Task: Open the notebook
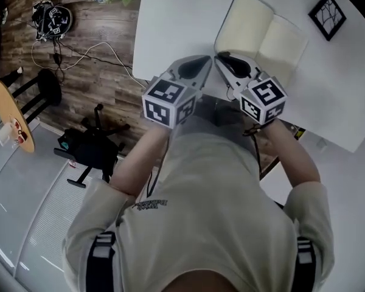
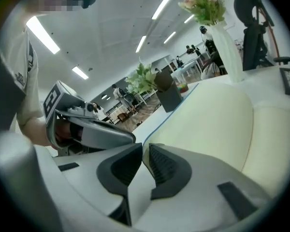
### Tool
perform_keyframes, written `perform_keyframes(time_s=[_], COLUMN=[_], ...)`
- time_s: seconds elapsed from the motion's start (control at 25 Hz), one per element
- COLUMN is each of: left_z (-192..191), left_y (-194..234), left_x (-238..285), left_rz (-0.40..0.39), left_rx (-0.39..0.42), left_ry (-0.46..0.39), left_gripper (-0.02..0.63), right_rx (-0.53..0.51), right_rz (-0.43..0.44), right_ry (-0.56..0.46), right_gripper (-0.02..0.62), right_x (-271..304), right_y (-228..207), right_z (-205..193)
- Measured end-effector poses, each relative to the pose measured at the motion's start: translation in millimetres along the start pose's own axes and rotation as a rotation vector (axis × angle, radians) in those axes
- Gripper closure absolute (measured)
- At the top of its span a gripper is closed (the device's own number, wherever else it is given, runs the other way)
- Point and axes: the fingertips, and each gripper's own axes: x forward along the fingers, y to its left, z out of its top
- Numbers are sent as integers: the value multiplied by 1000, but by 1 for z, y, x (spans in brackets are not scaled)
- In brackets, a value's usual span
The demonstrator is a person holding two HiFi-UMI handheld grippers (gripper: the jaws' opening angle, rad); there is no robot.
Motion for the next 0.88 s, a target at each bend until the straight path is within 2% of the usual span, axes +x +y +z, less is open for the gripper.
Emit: perform_keyframes(time_s=[0.12,0.24,0.36,0.44,0.72,0.8,0.88], left_z=[-17,-26,-38,-41,-48,-49,-50], left_y=[18,27,29,29,32,33,33], left_x=[38,63,66,58,56,55,54], left_rz=[-11,-15,-5,-1,21,28,36], left_rx=[-32,-21,-4,5,38,36,34], left_ry=[52,113,180,211,243,247,250], left_gripper=[606,606,606,606,606,606,606], right_rx=[30,58,97,133,167,146,148], right_rz=[8,-7,-47,-56,-63,-105,-211], right_ry=[113,194,167,146,127,63,-22], right_gripper=[548,548,584,584,586,584,584], right_x=[24,30,23,19,6,-21,-66], right_y=[-24,-39,-34,-21,-10,-16,-37], right_z=[-38,-65,-65,-56,-46,-33,-20])
